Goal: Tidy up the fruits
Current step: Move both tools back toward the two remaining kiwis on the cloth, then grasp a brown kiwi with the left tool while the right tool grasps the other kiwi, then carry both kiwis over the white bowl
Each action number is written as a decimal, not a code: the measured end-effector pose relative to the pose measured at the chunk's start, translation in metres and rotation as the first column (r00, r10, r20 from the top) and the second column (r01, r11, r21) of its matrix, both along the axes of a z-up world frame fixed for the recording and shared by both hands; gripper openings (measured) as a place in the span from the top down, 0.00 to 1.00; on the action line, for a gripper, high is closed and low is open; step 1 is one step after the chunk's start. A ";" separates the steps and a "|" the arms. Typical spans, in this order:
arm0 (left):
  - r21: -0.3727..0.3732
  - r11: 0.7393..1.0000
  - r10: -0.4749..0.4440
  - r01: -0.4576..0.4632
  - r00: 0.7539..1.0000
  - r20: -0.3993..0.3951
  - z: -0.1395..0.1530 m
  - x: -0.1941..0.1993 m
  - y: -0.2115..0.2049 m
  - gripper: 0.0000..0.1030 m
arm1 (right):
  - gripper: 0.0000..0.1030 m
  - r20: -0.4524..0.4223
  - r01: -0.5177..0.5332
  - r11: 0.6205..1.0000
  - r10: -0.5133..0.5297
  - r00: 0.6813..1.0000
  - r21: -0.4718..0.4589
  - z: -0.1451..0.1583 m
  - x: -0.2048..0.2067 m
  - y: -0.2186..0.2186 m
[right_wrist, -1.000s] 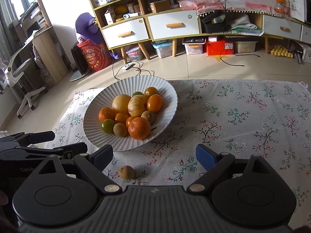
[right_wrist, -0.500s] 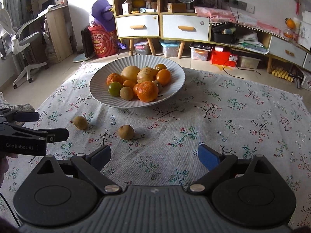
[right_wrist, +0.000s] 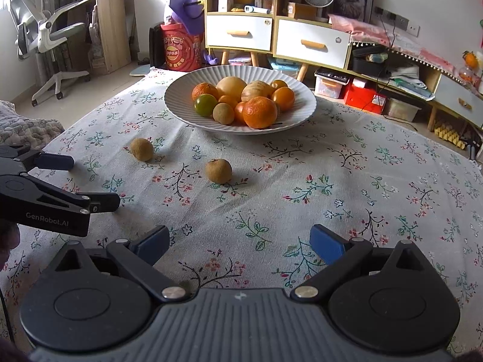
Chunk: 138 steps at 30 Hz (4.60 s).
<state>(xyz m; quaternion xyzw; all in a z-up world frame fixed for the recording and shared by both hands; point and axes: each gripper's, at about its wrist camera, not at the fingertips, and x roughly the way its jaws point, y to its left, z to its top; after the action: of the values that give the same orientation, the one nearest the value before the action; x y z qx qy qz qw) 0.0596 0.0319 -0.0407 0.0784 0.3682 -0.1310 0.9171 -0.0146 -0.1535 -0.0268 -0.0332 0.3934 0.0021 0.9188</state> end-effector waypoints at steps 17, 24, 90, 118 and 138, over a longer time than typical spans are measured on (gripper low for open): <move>-0.029 0.999 -0.034 0.035 0.999 0.039 -0.002 0.013 -0.011 0.12 | 0.15 -0.027 0.005 1.000 -0.005 1.000 0.025 -0.017 0.018 0.004; -0.044 0.998 -0.042 0.044 0.998 0.049 0.000 0.018 -0.015 0.31 | 0.26 -0.019 0.012 0.999 -0.012 1.000 0.047 -0.015 0.028 0.002; -0.091 0.996 0.016 -0.021 0.999 -0.050 0.016 0.033 -0.023 0.86 | 0.78 -0.016 -0.033 0.999 0.033 0.999 0.039 -0.005 0.057 0.013; -0.223 0.974 -0.056 0.047 0.998 -0.033 0.050 0.042 -0.032 0.86 | 0.78 0.054 0.050 0.988 -0.058 0.997 0.147 0.038 0.056 -0.023; -0.267 0.959 -0.108 0.096 0.994 -0.030 0.035 0.064 -0.068 0.86 | 0.78 0.075 0.127 0.972 -0.144 0.987 0.196 0.032 0.084 -0.058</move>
<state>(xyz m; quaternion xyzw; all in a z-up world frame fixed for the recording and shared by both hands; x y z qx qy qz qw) 0.1238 -0.0362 -0.0056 -0.0293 0.3630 -0.2278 0.9031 0.0699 -0.2116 0.0048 0.0816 0.3516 -0.0244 0.9323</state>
